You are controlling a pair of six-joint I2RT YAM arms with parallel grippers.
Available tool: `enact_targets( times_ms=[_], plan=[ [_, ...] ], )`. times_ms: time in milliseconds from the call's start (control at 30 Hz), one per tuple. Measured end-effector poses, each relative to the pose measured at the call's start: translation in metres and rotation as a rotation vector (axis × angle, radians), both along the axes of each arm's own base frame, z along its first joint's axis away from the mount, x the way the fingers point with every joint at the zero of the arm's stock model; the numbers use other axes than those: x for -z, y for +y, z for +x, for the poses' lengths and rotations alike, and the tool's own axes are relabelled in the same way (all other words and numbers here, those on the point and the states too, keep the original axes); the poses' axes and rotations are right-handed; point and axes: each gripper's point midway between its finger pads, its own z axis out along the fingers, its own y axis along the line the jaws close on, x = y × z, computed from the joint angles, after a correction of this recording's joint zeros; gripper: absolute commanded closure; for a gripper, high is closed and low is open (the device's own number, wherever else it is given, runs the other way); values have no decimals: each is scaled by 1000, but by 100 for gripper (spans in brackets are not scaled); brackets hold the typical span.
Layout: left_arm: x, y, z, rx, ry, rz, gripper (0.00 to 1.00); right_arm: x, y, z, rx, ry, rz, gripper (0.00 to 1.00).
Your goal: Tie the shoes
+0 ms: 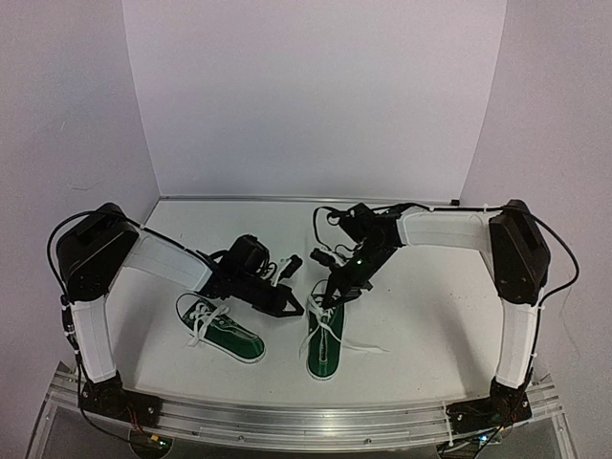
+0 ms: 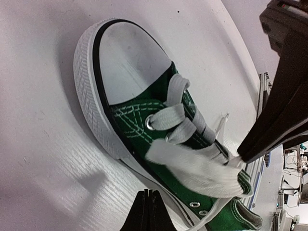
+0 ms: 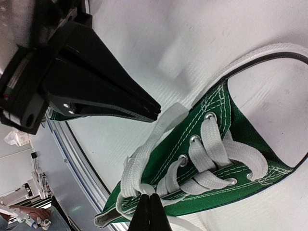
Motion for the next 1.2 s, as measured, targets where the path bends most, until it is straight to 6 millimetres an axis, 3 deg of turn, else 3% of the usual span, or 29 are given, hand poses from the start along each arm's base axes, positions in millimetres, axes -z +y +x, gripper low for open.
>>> enact_targets(
  times_ms=[100,233,333,400,533,667,900,1033,1100,1200],
  plan=[
    [0,5,-5,3,0,9,95,-9,-1,-1,0,-17,14,100],
    [-9,10,-7,-9,-12,-3,61,-16,-2,-2,2,-34,30,100],
    [-21,8,-5,-20,-30,-43,47,-15,-2,-2,4,-35,32,100],
    [-33,4,-1,-30,-52,-86,43,-13,-2,-3,6,-31,30,100],
    [-58,-4,6,-40,-96,-173,40,-10,-3,-3,13,-26,30,100],
    [-70,-8,8,-40,-108,-219,41,-9,-2,-3,20,-23,34,100],
    [-84,-20,17,-38,-123,-252,58,-9,0,-1,28,-26,42,100],
    [-79,-24,19,-27,-108,-244,70,-7,-1,-2,33,-19,39,100],
    [-73,-24,17,-18,-91,-230,68,-6,-1,-2,35,-18,39,100],
    [-62,-22,13,-10,-59,-201,53,-6,-1,-2,36,-18,40,100]
  ],
)
